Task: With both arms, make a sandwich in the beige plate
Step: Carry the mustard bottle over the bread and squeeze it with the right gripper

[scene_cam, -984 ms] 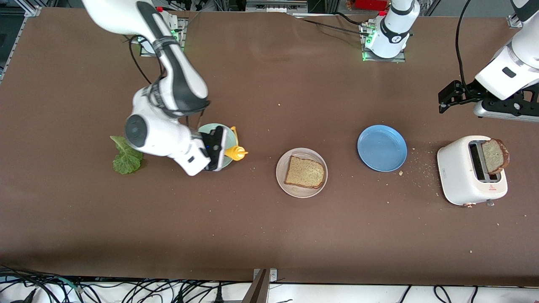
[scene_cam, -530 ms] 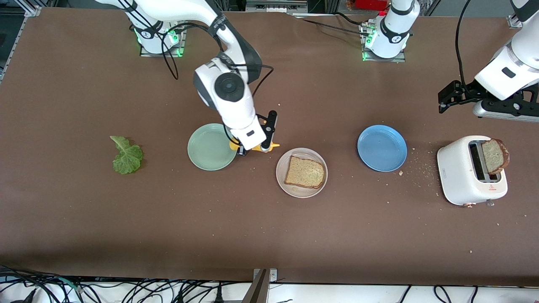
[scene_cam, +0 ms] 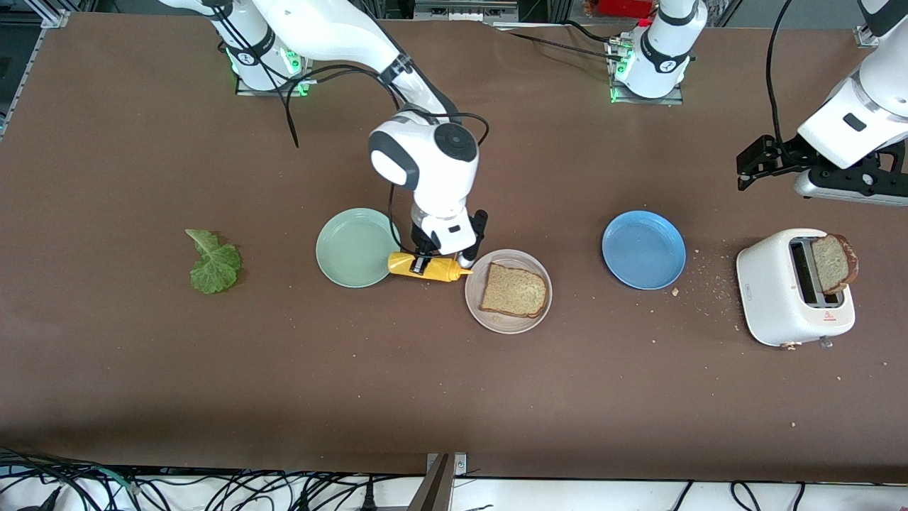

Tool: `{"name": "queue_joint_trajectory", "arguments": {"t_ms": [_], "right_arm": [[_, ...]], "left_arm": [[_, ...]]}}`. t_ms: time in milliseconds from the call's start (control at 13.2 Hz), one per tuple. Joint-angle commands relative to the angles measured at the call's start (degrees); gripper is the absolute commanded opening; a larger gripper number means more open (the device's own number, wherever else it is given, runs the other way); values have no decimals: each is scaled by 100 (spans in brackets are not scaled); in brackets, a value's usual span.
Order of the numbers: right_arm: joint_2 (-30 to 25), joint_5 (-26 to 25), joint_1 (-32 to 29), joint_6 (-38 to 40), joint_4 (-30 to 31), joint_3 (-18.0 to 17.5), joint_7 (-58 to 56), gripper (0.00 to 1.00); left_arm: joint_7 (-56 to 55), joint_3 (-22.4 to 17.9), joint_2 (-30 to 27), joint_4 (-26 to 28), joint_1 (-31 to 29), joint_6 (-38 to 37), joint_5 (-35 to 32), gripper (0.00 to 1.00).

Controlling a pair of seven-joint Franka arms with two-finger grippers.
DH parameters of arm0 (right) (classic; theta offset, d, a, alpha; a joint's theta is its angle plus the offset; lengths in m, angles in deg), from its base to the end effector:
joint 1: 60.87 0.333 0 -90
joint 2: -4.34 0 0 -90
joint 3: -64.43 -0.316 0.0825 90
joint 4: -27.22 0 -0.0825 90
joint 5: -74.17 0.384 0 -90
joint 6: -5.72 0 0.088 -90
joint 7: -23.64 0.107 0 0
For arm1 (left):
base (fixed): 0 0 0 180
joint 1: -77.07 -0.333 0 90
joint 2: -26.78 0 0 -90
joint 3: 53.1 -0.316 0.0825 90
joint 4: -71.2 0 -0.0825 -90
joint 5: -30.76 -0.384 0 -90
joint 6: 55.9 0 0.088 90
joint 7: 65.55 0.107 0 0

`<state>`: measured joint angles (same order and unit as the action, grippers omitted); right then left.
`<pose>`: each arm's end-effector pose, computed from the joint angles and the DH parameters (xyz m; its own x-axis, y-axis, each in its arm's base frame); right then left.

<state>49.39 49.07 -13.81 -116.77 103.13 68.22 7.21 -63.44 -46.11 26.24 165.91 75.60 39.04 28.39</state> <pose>0.5484 0.5071 0.2717 0.2956 0.9450 -0.1401 0.8967 -0.2238 0.3819 0.5557 -0.0499 0.5984 0.9906 -0.1363 0.0117 -0.1357 -0.9898 -0.0428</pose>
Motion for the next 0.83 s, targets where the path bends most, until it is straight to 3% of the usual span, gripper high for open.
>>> {"name": "queue_joint_trajectory", "arguments": {"t_ms": [0,227,454,757], "right_arm": [[373,-372,110,102,-490,157,175,0],[654,-407,127,93,-770,227,149,0],[804,-1039,171,119,-798,201,87,0],[813,-1067,251,216,-806,219,-18,0]], "left_arm": [[123,4,-60,48,-19,-37,96,100],[114,-5,-51,48,-20,-46,96,100],[123,-5,-60,48,-20,-46,43,100],[123,-5,-60,48,-20,-46,43,100]]}}
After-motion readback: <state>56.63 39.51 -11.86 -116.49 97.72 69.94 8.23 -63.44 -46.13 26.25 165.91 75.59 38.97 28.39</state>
